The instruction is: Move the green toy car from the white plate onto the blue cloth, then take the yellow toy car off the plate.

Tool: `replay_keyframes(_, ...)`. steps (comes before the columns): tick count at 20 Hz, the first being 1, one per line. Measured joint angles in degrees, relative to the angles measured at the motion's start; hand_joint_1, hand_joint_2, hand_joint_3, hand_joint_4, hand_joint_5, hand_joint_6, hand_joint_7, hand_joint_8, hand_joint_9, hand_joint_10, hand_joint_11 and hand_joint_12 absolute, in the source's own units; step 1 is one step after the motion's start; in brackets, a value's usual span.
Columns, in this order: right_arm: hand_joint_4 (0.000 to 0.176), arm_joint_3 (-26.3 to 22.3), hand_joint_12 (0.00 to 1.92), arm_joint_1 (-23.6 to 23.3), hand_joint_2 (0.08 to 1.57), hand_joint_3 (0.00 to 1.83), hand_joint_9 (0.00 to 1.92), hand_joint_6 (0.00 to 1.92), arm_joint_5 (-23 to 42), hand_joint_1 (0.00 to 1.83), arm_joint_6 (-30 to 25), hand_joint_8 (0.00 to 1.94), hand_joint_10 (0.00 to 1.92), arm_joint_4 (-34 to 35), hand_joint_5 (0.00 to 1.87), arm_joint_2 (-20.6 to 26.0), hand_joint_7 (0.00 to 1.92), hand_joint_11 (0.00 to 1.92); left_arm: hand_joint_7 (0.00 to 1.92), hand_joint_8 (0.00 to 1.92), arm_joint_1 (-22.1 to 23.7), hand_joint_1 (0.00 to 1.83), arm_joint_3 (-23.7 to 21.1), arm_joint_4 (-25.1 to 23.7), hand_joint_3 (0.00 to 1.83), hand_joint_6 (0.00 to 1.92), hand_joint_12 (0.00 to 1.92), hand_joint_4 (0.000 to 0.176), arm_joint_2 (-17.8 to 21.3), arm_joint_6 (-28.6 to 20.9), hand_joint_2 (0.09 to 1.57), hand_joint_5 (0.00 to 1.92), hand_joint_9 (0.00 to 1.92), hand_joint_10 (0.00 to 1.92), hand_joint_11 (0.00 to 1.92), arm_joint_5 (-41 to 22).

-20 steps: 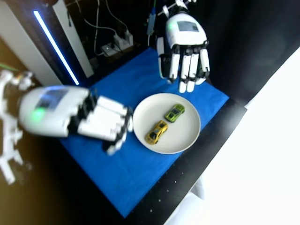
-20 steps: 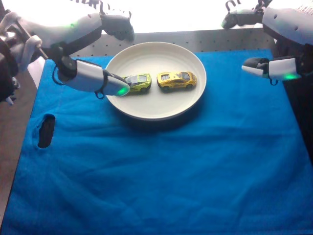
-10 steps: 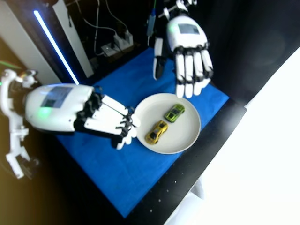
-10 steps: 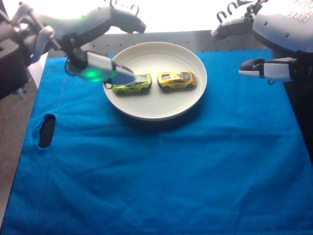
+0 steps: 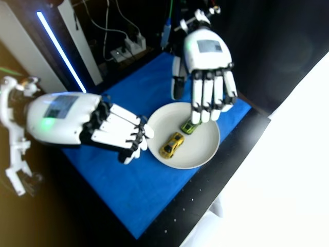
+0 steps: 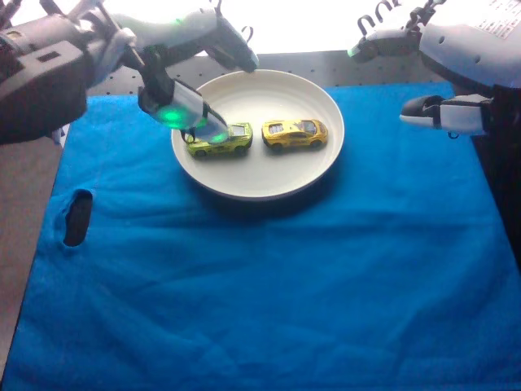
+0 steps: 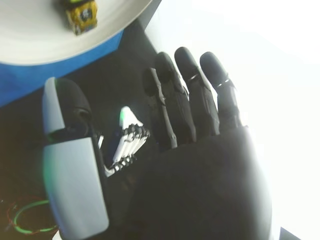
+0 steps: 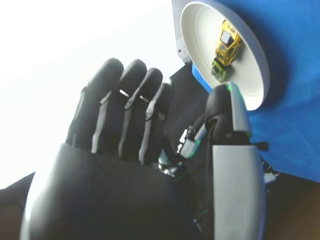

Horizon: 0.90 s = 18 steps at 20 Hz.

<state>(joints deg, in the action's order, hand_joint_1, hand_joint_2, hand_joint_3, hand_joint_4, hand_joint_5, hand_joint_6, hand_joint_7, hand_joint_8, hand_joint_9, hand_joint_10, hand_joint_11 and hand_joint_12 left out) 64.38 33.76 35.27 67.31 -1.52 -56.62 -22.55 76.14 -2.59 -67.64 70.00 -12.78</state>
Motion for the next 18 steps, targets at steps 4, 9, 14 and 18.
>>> replay_keyframes(4,0.000,0.00,1.74,0.00,1.04,0.00,0.45,0.40,0.02,1.11,0.02,0.79,1.25,0.00,0.57,0.00,0.54,0.26,0.75,0.00,0.66,0.98,2.01,0.55,0.00,0.02,1.40,0.000,-2.51,1.92,0.92,0.71,0.55,0.43,0.10,1.79)
replay_keyframes(9,0.000,0.00,1.72,0.00,1.04,0.00,0.44,0.44,0.04,1.07,0.02,0.69,1.16,-0.09,0.56,0.00,0.56,0.20,0.72,0.00,0.63,1.01,4.04,1.99,0.00,0.00,1.40,0.000,-2.99,2.05,0.94,0.68,0.54,0.41,0.08,3.61)
replay_keyframes(14,0.000,0.00,1.69,0.00,1.04,0.00,0.47,0.42,0.02,1.07,0.02,0.67,1.18,-0.07,0.57,-0.02,0.58,0.28,0.75,0.00,-0.20,1.02,5.16,2.89,0.00,0.00,1.35,0.000,-4.55,2.05,0.93,0.68,0.63,0.25,0.15,4.52)
replay_keyframes(18,0.000,0.00,1.64,0.00,1.06,0.00,0.50,0.39,0.00,1.02,0.02,0.57,1.11,0.00,0.56,-0.02,0.63,0.29,0.77,0.00,-0.98,1.00,6.25,3.54,0.00,0.00,1.34,0.000,-5.09,2.08,0.93,0.68,0.67,0.23,0.19,5.14)
